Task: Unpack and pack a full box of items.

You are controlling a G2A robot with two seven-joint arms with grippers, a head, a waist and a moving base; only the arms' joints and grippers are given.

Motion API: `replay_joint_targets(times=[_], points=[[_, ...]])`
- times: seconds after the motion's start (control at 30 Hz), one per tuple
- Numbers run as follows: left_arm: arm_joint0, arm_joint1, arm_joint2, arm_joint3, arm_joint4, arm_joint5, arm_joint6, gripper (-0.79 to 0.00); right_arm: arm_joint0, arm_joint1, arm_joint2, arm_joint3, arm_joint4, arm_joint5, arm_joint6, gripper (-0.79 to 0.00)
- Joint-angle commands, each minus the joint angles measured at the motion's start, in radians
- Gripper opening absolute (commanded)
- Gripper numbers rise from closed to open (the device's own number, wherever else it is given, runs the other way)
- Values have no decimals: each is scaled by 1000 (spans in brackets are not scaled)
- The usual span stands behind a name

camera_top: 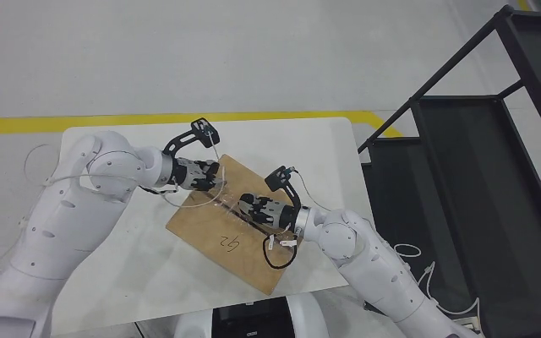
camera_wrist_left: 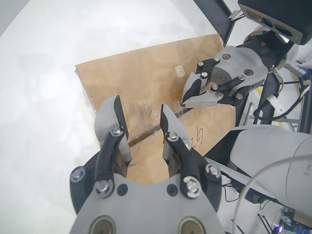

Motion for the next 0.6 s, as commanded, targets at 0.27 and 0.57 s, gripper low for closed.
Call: replay_joint_targets(times=[0.27, 0.57], points=[[-1, 1, 2, 10, -8, 3, 0, -486, 0, 0, 0, 0, 0, 0, 0, -785], [70, 8, 27, -18, 35, -12, 23, -483, -83, 24, 107, -57, 27, -62, -39, -785]])
